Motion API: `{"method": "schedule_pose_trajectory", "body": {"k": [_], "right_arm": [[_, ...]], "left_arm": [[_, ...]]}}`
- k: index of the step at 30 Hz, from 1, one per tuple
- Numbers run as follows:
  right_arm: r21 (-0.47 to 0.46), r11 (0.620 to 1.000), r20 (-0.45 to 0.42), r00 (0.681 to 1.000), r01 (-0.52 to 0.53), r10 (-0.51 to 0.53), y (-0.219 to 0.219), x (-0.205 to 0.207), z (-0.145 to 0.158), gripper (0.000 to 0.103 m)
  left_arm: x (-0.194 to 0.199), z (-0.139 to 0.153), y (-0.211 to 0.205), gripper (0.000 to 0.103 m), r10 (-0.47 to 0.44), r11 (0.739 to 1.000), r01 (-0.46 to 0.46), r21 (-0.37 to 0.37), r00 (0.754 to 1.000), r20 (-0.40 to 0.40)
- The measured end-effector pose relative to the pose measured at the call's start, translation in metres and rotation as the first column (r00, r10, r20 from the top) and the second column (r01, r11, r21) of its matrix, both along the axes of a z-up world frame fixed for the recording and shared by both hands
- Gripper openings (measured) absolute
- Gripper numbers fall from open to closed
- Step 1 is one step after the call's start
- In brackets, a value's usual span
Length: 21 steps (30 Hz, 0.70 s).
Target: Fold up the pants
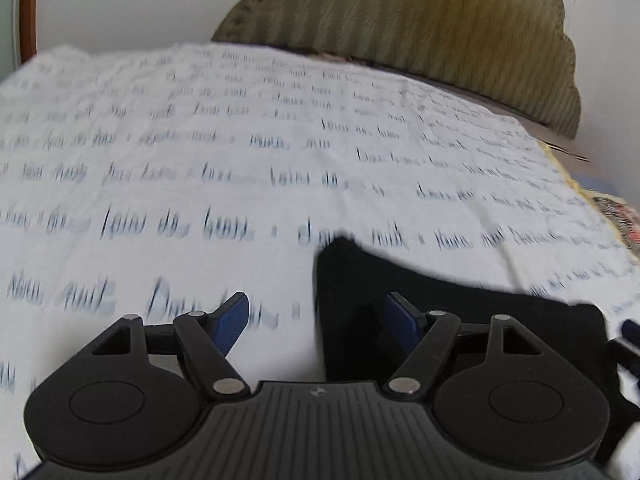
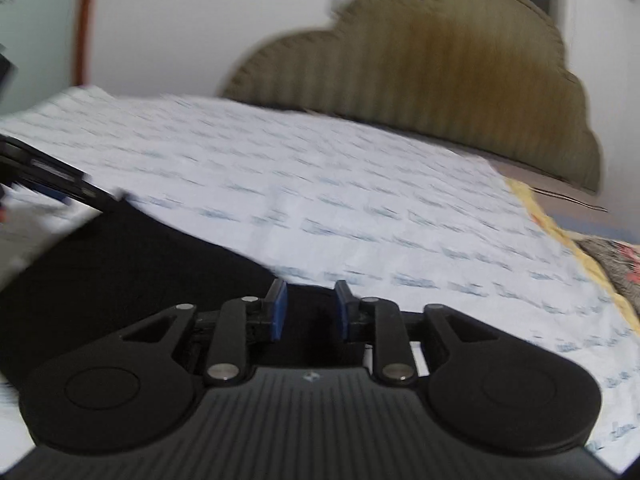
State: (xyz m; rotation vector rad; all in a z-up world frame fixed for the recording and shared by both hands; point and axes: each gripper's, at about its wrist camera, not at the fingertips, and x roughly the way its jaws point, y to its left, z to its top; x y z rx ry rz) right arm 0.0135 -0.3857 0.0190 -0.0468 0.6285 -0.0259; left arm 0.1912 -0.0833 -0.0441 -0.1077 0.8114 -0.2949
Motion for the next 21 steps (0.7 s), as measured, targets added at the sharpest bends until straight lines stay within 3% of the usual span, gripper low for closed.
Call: {"method": "schedule_pose_trajectory", "body": {"k": [2, 4, 7, 10, 14, 17, 21], "right_arm": [[0.034, 0.996, 0.006, 0.997, -0.077, 0.077, 0.021, -0.009, 0.001, 0.039], [0.019, 0.991, -0.034, 0.991, -0.130, 0.131, 0.038, -0.011, -0.012, 0.043], [-0.001, 0.996, -0.073, 0.993, -0.088, 0.088, 0.046, -0.006, -0.033, 0.044], [0.021, 0.997, 0.000, 0.997, -0.073, 0.073, 0.061, -0.017, -0.010, 0.043], [0.025, 0.960, 0.086, 0.957, -0.280, 0.277, 0.114, -0.034, 0.008, 0.042], [-0.006, 0.921, 0.056, 0.919, -0.390, 0.390, 0.153, -0.031, 0.001, 0.042], [-0.080, 0.888, 0.026, 0.889, -0.453, 0.457, 0.179, -0.036, -0.004, 0.042]], "left_arm": [[-0.019, -0.005, 0.004, 0.075, -0.028, 1.000, 0.028, -0.001, 0.999, -0.019], [-0.036, -0.013, 0.003, 0.074, -0.050, 0.998, 0.051, 0.049, 0.998, -0.028], [-0.062, -0.010, 0.007, 0.075, -0.078, 0.990, 0.074, 0.119, 0.997, 0.022], [-0.074, -0.001, 0.023, 0.075, -0.059, 0.991, 0.053, 0.125, 0.997, 0.045], [-0.062, 0.005, 0.040, 0.075, 0.011, 0.995, -0.015, 0.095, 0.999, 0.044], [-0.044, 0.007, 0.040, 0.075, 0.004, 0.999, -0.005, 0.043, 1.000, 0.016], [-0.012, 0.009, 0.022, 0.075, -0.009, 0.999, 0.008, 0.041, 1.000, 0.024]]}}
